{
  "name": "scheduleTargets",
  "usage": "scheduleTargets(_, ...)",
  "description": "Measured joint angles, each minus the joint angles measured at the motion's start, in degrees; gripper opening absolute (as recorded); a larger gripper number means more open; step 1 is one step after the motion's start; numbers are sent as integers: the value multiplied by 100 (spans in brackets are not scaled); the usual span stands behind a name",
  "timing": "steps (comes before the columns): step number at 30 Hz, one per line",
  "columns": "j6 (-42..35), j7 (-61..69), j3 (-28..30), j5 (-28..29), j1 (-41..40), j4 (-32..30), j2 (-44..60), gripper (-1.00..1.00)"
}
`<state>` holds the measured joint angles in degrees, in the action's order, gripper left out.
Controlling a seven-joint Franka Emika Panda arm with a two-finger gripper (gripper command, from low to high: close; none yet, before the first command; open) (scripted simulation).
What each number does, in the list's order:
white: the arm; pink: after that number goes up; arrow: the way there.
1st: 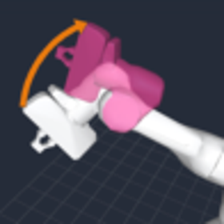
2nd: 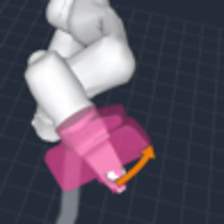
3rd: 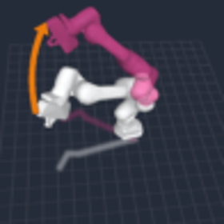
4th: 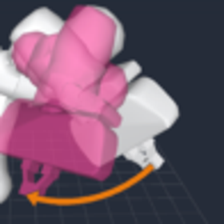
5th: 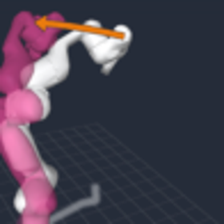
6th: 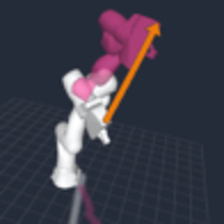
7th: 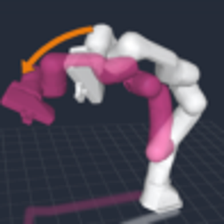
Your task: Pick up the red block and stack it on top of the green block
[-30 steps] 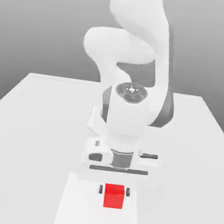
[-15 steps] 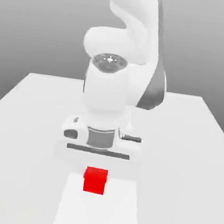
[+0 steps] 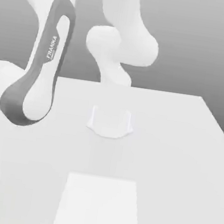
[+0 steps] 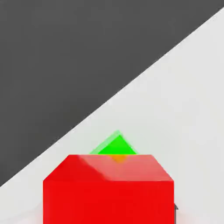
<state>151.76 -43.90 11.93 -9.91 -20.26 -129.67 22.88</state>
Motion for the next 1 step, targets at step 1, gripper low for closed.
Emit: scheduleTargets(1,0,0,0,0,0,0,0,100)
